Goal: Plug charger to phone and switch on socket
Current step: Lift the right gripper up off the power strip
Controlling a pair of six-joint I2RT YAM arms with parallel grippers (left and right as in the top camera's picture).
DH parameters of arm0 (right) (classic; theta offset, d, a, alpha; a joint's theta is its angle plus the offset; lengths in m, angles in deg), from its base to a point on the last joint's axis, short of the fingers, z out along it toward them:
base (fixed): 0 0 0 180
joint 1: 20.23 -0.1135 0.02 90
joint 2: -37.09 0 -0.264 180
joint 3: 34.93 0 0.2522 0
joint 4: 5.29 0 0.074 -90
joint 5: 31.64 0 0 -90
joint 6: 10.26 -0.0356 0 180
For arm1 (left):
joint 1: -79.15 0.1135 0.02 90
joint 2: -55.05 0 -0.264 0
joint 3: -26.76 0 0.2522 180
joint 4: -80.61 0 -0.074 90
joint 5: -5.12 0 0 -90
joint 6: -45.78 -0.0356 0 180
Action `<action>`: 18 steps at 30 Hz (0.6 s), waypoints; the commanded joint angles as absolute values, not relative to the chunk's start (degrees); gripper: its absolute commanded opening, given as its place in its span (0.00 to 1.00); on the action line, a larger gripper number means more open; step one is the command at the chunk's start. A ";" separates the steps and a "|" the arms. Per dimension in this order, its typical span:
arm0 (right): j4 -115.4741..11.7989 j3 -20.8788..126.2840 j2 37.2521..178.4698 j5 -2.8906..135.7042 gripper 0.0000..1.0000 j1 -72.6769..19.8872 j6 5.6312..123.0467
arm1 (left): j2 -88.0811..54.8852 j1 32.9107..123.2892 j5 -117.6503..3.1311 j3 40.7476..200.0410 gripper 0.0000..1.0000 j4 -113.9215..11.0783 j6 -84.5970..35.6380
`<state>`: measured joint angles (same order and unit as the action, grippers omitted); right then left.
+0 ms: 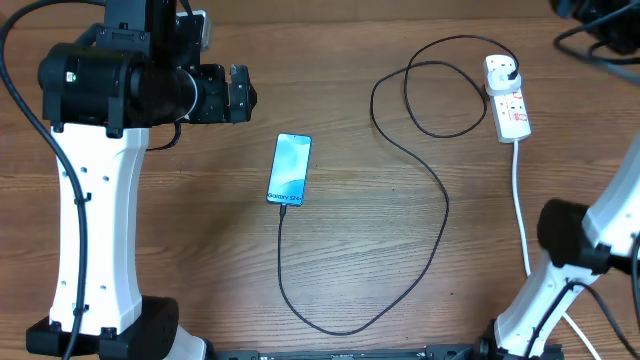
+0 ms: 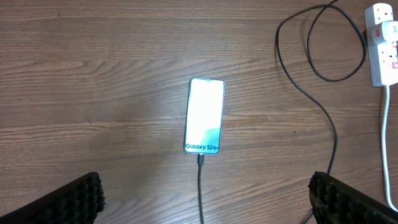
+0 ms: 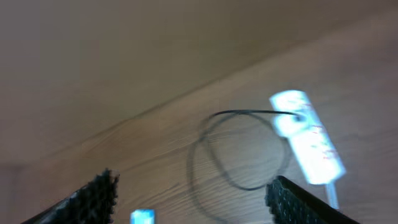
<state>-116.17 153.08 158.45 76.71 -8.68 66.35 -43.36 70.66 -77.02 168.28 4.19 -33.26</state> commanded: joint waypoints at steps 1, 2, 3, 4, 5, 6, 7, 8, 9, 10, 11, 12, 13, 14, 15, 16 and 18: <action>-116.13 154.65 152.53 78.59 0.83 -13.58 68.30 | -42.16 70.88 -77.63 168.50 1.00 4.17 -33.91; -116.13 154.65 151.63 78.61 0.84 -15.08 68.30 | -42.16 70.88 -77.63 168.50 1.00 4.17 -33.91; -116.13 154.65 150.86 78.61 0.85 -16.68 68.30 | -42.16 70.88 -77.63 168.50 1.00 4.19 -33.91; -116.13 154.63 150.08 78.59 0.85 -18.54 68.32 | -42.16 70.88 -77.63 168.50 1.00 4.17 -33.91; -116.13 154.44 149.44 78.61 0.85 -20.09 68.30 | -42.16 70.88 -77.63 168.50 1.00 4.17 -33.91; -116.13 153.95 148.70 78.61 0.86 -21.71 68.32 | -42.16 70.88 -77.63 168.50 1.00 4.17 -33.91; -116.13 153.06 147.74 78.59 0.86 -23.56 68.34 | -42.16 70.88 -77.63 168.50 1.00 4.17 -33.91; -116.13 151.94 146.84 78.61 0.86 -25.18 68.82 | -42.16 70.88 -77.63 168.50 1.00 4.17 -33.91; -116.11 150.24 145.73 78.59 0.88 -27.06 69.78 | -42.16 70.88 -77.63 168.50 1.00 4.17 -33.91; -116.13 148.49 144.70 78.53 0.90 -28.53 70.50 | -42.16 70.88 -77.63 168.50 1.00 4.17 -33.91; -116.13 145.80 143.24 78.00 0.94 -30.21 70.90 | -42.16 70.88 -77.63 168.50 1.00 4.17 -33.91; -116.13 143.94 142.30 77.28 0.95 -31.19 70.90 | -42.16 70.88 -77.63 168.50 1.00 4.17 -33.91; -116.13 141.56 141.12 76.23 0.95 -32.35 70.90 | -42.16 70.88 -77.63 168.50 1.00 4.17 -33.91; -116.11 138.59 139.70 74.83 0.96 -33.62 70.87 | -42.16 70.88 -77.63 168.50 1.00 4.17 -33.91; -116.11 135.81 138.38 73.59 0.97 -34.62 70.87 | -42.16 70.88 -77.63 168.50 1.00 4.17 -33.91; -116.11 132.80 137.07 72.58 0.98 -35.59 70.85 | -42.16 70.88 -77.63 168.50 1.00 4.17 -33.91; -116.11 126.57 134.43 71.20 1.00 -37.38 70.85 | -42.16 70.88 -77.63 168.50 1.00 4.17 -33.91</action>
<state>-116.13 131.62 137.38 75.01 -35.76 70.00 -43.36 70.66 -77.02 168.28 4.19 -33.26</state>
